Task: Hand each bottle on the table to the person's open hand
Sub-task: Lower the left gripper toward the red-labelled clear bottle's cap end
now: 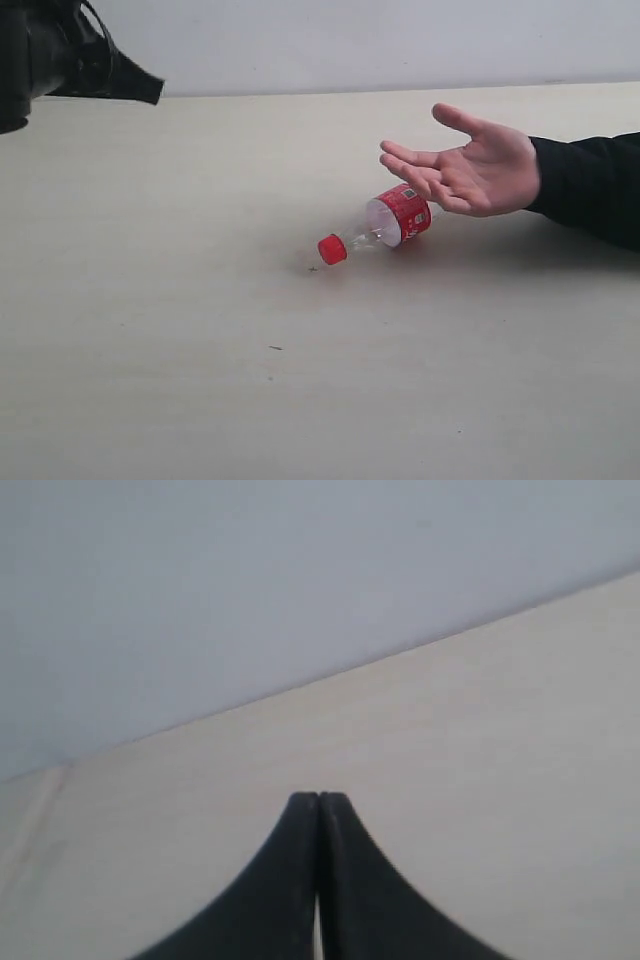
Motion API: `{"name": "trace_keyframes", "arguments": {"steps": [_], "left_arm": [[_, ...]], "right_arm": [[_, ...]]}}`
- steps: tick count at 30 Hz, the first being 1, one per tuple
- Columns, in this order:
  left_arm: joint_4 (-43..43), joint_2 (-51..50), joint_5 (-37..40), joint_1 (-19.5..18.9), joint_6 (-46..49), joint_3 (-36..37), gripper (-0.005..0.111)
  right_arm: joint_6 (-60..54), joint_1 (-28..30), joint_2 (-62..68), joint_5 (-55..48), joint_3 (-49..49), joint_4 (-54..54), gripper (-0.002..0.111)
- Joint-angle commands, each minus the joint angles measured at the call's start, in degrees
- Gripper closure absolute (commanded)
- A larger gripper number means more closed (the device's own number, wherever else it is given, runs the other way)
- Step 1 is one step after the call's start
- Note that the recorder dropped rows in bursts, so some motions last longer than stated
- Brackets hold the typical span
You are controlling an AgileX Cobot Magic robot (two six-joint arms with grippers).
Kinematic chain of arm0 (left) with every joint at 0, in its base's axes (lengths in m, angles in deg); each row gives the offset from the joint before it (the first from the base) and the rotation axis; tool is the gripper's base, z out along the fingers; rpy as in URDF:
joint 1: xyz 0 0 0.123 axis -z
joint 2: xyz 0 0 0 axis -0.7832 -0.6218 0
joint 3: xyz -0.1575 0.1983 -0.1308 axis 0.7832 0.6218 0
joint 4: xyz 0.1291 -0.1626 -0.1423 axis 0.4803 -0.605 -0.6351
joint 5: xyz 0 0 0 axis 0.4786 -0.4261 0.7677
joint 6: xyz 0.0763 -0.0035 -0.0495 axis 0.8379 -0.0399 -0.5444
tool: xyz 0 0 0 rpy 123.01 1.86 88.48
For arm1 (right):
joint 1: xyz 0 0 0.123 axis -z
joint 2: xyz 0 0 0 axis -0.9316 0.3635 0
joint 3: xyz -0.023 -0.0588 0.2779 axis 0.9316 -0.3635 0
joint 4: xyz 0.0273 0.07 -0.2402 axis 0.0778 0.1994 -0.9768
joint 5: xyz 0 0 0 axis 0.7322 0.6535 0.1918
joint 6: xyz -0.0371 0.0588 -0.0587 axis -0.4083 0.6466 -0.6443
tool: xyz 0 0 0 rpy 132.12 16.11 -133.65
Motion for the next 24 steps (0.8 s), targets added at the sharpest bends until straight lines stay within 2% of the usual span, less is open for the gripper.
{"name": "trace_keyframes", "arguments": {"steps": [1, 3, 5, 6, 7, 9, 13, 16, 18, 20, 22, 24], "left_arm": [[-0.12, 1.24, 33.72, -3.77, -13.87, -0.48, 0.107], [-0.12, -0.55, 60.19, -8.25, -14.06, -0.66, 0.107], [0.27, -3.07, 77.74, -12.18, -15.3, -1.23, 0.107], [3.15, -4.48, 85.11, -13.84, -17.63, -1.76, 0.107], [6.7, -5.84, 89.28, -15.01, -19.95, -2.56, 0.107], [20.33, -8.04, 94.62, -16.85, -29.8, -4.74, 0.107], [48.97, -10.67, 93.88, -16.13, -53.52, -8.96, 0.107], [63.34, -10.92, 83.79, -14.49, -68.74, -9.84, 0.107], [69.71, -10.92, 80.07, -12.64, -71.91, -9.92, 0.106], [77.41, -11.32, 78.33, -9.68, -70.98, -9.92, 0.1], [84.26, -11.88, 76.36, -6.51, -70.98, -9.97, 0.089], [86.65, -12.51, 73.27, -4.08, -70.98, -9.97, 0.076]], "right_arm": [[-0.05, -0.11, -0.34, -0.21, -0.16, 0.16, 0.108], [-0.05, -0.11, -0.34, -0.51, -0.16, 0.16, 0.108], [-0.05, -0.11, -0.34, -0.51, -0.16, 0.16, 0.108], [-0.05, -0.11, -0.34, -0.51, -0.16, 0.16, 0.108], [-0.05, -0.11, -0.34, -0.51, -0.16, 0.16, 0.108], [-0.05, -0.11, -0.34, -0.51, -0.16, 0.16, 0.108], [-0.05, -0.11, -0.34, -0.51, -0.16, 0.16, 0.108], [-0.05, -0.11, -0.34, -0.51, -0.16, 0.16, 0.108], [-0.05, -0.11, -0.34, -0.51, -0.16, 0.16, 0.108], [-0.05, -0.11, -0.34, -0.51, -0.16, 0.16, 0.108], [-0.05, -0.11, -0.34, -0.51, -0.16, 0.16, 0.108], [-0.05, -0.11, -0.34, -0.51, -0.16, 0.16, 0.108]]}}
